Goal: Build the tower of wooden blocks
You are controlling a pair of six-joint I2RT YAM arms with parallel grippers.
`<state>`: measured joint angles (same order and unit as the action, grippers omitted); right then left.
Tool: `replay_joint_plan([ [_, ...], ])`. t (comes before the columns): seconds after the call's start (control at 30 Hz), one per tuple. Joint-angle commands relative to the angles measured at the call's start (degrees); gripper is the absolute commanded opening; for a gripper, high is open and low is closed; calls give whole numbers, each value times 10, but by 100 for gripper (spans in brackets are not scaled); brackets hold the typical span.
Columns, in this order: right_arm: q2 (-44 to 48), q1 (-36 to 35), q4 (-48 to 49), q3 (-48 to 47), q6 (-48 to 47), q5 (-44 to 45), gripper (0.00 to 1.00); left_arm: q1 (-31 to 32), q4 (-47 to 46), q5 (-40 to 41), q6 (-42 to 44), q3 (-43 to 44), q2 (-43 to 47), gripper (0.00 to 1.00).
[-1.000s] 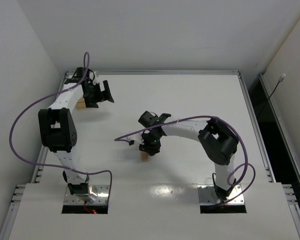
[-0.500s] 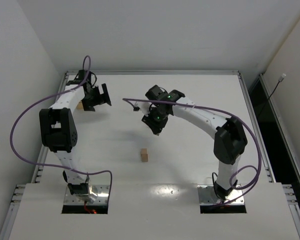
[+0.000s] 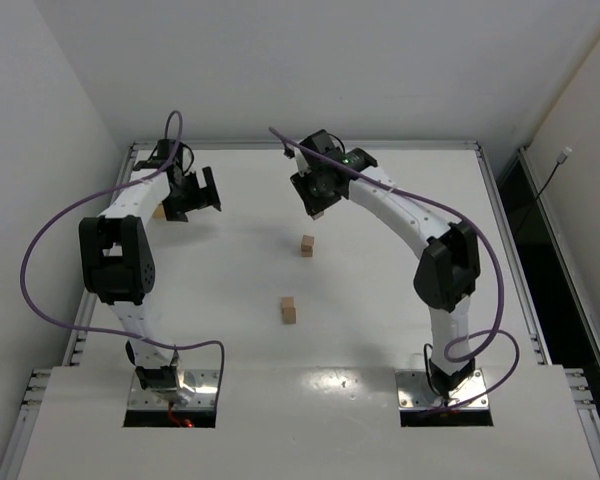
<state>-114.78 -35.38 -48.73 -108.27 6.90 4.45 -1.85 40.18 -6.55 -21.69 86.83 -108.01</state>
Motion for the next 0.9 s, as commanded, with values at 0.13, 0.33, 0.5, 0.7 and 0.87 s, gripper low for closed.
replay_joint_plan([
  [0.13, -16, -22, 0, -27, 129, 82, 0, 3, -9, 8, 4, 0, 18, 100],
  [0.33, -10, -35, 5, 29, 209, 81, 0, 3, -9, 8, 4, 0, 13, 100],
  [0.5, -18, -40, -8, 29, 252, 81, 0, 3, -14, 8, 4, -10, 13, 100],
  [0.7, -36, -45, -2, 29, 257, 69, 0, 3, -19, 8, 4, -16, 13, 100],
  [0.87, -50, -45, -2, 29, 262, 62, 0, 3, -20, 8, 4, -16, 13, 100],
])
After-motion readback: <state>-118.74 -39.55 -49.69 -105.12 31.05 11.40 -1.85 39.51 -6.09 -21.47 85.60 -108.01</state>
